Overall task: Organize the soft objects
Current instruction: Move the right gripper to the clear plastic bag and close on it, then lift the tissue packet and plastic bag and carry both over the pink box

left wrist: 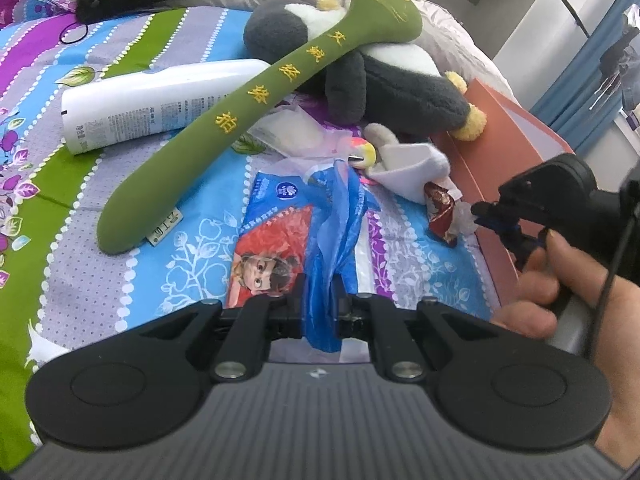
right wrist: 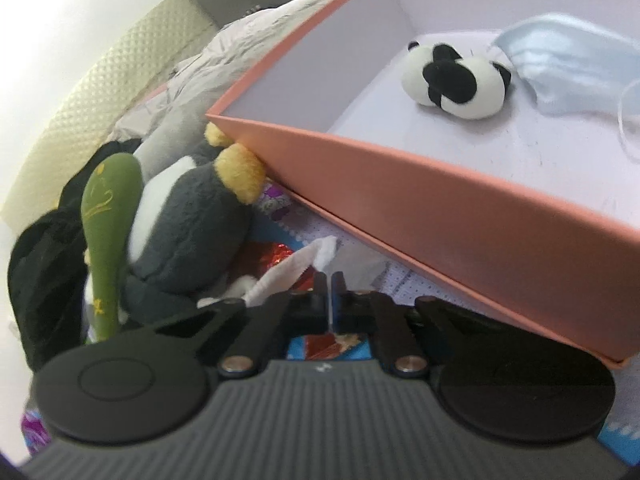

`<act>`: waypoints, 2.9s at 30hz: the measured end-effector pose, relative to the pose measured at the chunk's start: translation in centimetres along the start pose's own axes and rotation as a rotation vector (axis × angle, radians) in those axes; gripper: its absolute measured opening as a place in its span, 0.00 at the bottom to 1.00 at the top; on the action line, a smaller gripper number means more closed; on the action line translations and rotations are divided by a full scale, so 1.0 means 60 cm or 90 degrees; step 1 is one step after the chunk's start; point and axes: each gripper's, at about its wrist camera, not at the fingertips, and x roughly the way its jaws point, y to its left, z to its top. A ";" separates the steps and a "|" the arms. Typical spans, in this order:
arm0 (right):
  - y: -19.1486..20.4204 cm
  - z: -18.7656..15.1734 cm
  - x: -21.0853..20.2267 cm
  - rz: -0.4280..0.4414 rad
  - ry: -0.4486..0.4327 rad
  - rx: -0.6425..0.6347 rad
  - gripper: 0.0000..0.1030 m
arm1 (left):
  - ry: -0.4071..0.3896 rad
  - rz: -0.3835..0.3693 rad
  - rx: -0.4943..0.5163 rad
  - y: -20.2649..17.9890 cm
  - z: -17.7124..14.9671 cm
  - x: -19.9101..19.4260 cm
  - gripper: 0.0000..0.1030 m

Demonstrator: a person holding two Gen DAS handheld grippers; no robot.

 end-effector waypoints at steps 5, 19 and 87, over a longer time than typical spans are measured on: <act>-0.012 0.001 -0.023 0.011 0.027 -0.034 0.05 | -0.005 0.011 0.000 0.000 -0.011 -0.013 0.12; -0.055 -0.044 -0.127 0.092 0.117 -0.212 0.05 | -0.007 0.017 0.000 -0.005 -0.055 -0.063 0.12; -0.001 0.014 -0.197 0.128 0.189 -0.461 0.17 | 0.029 0.094 0.057 -0.083 0.043 -0.042 0.05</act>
